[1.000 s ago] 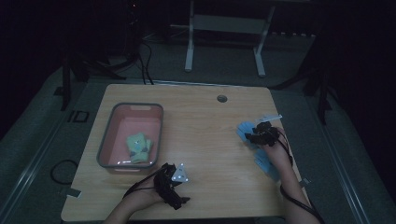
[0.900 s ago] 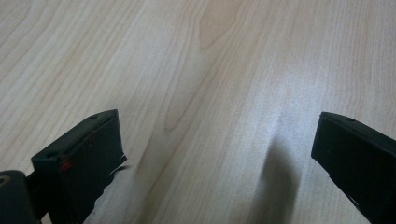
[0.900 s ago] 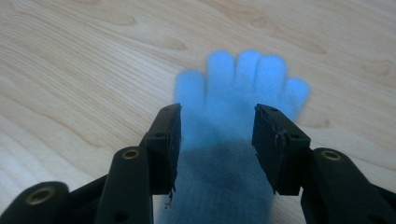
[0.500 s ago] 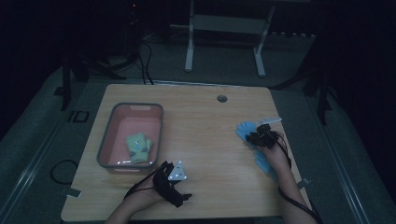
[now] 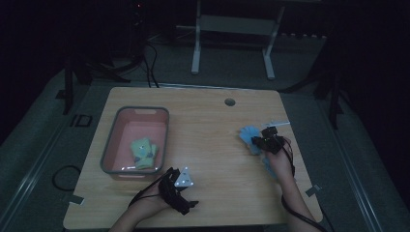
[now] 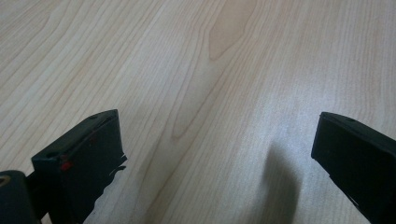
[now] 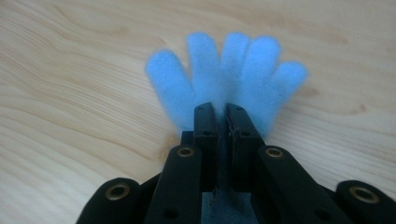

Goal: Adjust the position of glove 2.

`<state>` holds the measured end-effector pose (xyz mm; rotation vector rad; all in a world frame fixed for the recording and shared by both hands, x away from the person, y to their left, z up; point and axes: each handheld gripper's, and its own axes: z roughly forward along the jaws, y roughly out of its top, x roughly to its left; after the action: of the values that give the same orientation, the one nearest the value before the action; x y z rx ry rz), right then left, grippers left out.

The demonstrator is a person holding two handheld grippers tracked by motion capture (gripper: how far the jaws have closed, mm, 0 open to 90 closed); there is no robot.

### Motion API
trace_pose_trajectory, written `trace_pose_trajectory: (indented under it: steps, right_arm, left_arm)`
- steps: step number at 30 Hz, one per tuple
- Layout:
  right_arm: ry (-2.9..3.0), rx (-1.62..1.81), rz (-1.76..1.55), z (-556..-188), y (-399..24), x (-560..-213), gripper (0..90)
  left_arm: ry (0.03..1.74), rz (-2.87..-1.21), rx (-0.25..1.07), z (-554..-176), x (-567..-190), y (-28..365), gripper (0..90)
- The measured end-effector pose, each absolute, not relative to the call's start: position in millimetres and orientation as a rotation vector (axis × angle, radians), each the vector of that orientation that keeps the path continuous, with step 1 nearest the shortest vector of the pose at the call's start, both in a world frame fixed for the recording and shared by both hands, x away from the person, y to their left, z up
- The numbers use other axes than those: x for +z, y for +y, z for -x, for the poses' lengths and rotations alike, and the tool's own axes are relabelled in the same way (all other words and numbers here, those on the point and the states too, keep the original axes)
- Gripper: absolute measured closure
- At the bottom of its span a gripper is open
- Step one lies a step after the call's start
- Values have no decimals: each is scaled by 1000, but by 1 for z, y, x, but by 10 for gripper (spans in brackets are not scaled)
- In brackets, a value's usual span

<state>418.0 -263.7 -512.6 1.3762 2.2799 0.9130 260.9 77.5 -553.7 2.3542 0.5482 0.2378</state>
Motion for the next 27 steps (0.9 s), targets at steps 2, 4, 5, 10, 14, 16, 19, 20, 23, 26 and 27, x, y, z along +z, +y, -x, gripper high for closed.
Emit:
trace_pose_trajectory:
  steps: [2,4,5,10,14,16,19,20,23,26,27]
  right_arm:
    - [2273,947,-1367,-412,-254,-504,849]
    - [2257,975,-1380,-406,-245,-496,850]
    - [2250,984,-1374,-403,-240,-492,849]
    - [2220,991,-1376,-385,-213,-479,850]
    - [2208,990,-1376,-374,-199,-475,850]
    - [2206,983,-1378,-369,-193,-474,850]
    - [2187,988,-1380,-348,-172,-470,851]
    - [2183,988,-1378,-344,-169,-471,850]
    - [2170,996,-1383,-336,-164,-473,851]
    - [2143,969,-1377,-329,-162,-478,851]
    - [2141,973,-1392,-327,-162,-480,851]
  left_arm:
    - [549,-2356,237,-261,-554,77,25]
    - [549,-2357,242,-261,-554,77,25]
    - [545,-2358,246,-260,-554,77,25]
    - [543,-2356,248,-260,-554,77,25]
    - [538,-2357,251,-260,-554,77,25]
    - [538,-2357,251,-260,-554,77,25]
    - [518,-2375,256,-260,-554,77,25]
    - [519,-2374,253,-260,-554,77,25]
    - [517,-2379,252,-260,-555,78,25]
    - [519,-2375,250,-259,-555,77,25]
    - [519,-2372,247,-259,-555,77,25]
